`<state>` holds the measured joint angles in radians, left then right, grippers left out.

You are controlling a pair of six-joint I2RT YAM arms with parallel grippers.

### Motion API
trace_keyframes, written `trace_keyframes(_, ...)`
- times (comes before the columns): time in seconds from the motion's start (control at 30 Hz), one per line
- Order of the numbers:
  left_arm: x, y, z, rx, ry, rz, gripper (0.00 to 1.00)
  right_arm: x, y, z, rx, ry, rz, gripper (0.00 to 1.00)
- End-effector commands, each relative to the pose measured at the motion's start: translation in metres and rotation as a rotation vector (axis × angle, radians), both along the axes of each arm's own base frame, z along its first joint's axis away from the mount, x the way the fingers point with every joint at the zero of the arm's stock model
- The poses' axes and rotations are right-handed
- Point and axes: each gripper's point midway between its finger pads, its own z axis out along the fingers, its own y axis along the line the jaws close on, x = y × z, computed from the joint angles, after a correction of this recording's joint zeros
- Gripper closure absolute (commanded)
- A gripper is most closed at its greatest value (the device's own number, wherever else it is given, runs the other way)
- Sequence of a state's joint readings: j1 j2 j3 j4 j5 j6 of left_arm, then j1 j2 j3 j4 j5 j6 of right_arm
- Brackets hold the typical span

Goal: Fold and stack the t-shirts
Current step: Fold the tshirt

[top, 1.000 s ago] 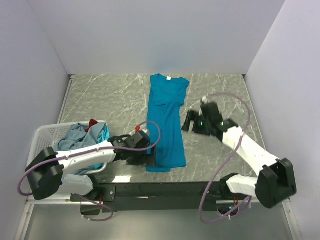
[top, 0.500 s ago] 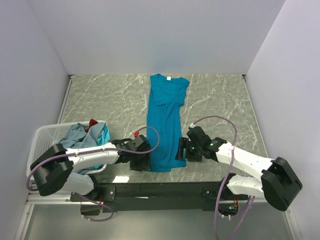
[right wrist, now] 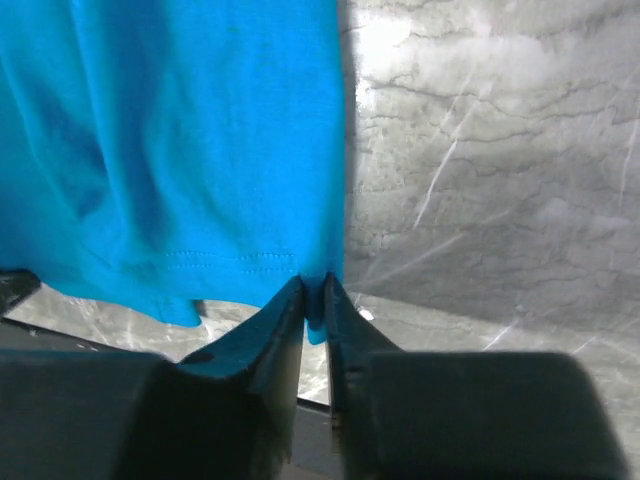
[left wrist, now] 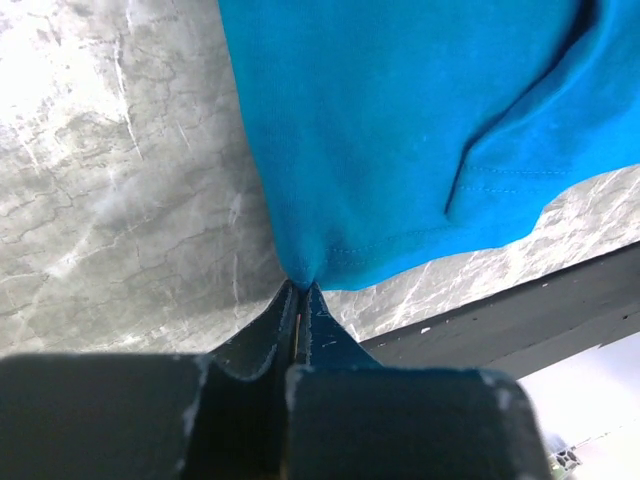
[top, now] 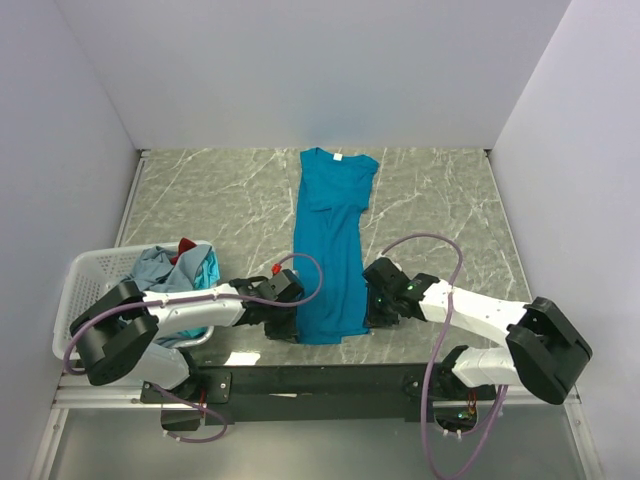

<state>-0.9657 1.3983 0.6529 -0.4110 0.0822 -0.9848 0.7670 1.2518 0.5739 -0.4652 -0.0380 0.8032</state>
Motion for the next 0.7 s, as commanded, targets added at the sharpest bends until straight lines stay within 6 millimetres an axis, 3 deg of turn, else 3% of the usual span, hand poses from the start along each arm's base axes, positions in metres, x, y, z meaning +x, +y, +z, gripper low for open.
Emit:
trace_keyframes(0.0,0.001,0.003,-0.004,0.030,0.000,-0.005,0.99,0.001,-0.003,-0.002,-0.027,-0.006,-0.027,0.86)
trace_keyframes(0.03,0.000,0.003,-0.005,0.027,0.005,-0.009,0.99,0.000,-0.004,-0.003,-0.027,-0.004,-0.028,1.00)
trace_keyframes(0.2,-0.010,0.007,-0.004,0.013,0.036,-0.005,0.99,-0.023,-0.006,-0.004,0.003,0.039,-0.025,1.00)
trace_keyframes(0.37,-0.032,0.012,-0.002,-0.002,0.105,-0.009,0.99,-0.051,-0.011,-0.011,0.045,0.092,-0.055,1.00)
trace_keyframes(0.47,-0.046,0.011,-0.001,-0.019,0.135,-0.031,0.99,-0.062,0.001,-0.007,0.135,0.101,-0.065,1.00)
trace_keyframes(0.67,-0.043,0.003,0.012,-0.064,0.097,-0.052,0.99,-0.062,0.003,0.001,0.144,0.066,-0.069,1.00)
